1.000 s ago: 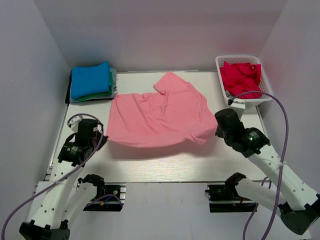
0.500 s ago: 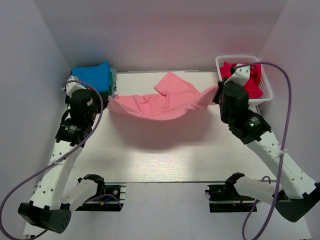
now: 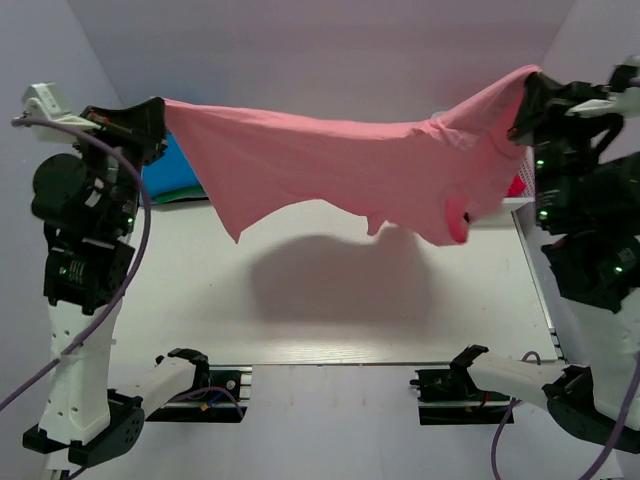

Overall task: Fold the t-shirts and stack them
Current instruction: Flatten out the tshirt

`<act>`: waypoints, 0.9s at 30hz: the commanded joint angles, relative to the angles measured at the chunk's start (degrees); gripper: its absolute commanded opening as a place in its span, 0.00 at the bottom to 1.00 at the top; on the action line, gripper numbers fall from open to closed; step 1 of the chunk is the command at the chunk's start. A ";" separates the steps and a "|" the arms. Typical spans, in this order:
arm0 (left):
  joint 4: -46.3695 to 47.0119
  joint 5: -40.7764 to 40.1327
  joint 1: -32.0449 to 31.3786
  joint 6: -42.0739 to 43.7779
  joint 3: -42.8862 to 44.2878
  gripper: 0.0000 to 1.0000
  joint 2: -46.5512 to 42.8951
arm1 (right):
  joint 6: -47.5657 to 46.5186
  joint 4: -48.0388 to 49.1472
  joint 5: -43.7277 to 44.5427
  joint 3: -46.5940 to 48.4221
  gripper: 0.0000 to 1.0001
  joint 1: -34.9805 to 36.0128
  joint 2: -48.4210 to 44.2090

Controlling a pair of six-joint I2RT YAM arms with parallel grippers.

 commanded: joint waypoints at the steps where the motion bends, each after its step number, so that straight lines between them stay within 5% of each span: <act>1: -0.78 1.03 0.24 3.10 4.27 0.00 -3.25 | -3.89 -1.06 -6.08 6.73 0.00 0.03 -1.63; 17: -7.81 8.59 0.77 1.44 12.36 0.00 -13.71 | 1.29 -9.32 -25.78 11.51 0.00 -0.23 -14.21; 27: -7.47 6.31 0.77 0.39 4.03 0.00 -15.39 | 0.41 -2.14 -16.51 1.42 0.00 -0.15 -11.75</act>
